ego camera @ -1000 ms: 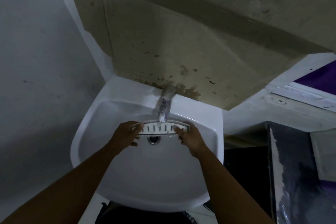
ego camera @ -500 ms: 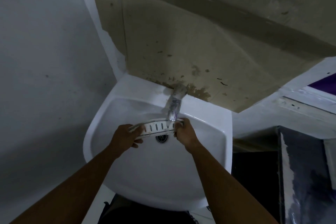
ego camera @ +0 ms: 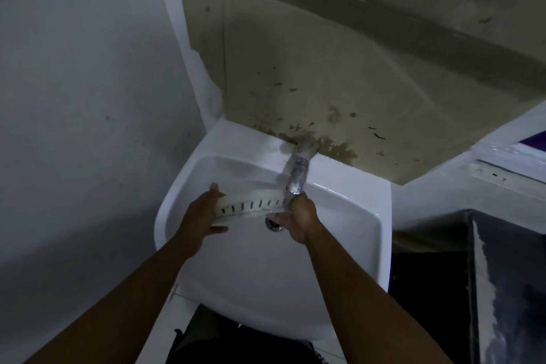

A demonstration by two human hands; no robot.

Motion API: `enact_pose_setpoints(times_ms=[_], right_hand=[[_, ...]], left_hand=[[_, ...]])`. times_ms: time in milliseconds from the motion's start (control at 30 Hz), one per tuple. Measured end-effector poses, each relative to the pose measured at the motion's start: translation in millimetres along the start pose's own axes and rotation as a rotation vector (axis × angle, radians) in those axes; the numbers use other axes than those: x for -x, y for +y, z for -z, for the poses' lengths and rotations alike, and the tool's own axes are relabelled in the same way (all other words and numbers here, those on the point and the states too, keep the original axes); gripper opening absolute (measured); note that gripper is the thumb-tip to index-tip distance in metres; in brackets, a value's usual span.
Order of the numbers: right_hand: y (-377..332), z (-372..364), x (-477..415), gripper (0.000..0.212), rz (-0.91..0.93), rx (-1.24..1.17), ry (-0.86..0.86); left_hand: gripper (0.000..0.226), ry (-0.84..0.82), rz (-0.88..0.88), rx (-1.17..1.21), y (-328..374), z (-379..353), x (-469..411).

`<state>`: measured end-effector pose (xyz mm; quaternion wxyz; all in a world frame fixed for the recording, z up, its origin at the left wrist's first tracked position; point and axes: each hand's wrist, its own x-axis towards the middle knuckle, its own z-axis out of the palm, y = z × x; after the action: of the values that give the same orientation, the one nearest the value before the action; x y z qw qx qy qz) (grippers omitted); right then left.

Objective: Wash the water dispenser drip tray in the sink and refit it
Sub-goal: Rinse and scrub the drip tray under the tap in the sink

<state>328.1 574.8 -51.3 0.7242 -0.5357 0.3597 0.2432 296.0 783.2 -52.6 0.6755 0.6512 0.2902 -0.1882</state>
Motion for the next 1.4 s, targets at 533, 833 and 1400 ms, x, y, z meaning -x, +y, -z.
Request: enact_pose_setpoints(times_ms=[533, 833, 1400], right_hand=[[2, 28, 5, 0.026, 0.002, -0.177, -0.244], [4, 46, 1, 0.016, 0.383, 0.475, -0.055], [3, 37, -2, 0.026, 0.062, 0.235, -0.090]], left_hand=[[0.045, -0.125, -0.048, 0.164, -16, 13, -4], [0.025, -0.046, -0.196, 0.095, -17, -7, -2], [0.029, 0.061, -0.761, -0.398, 13, -16, 16]])
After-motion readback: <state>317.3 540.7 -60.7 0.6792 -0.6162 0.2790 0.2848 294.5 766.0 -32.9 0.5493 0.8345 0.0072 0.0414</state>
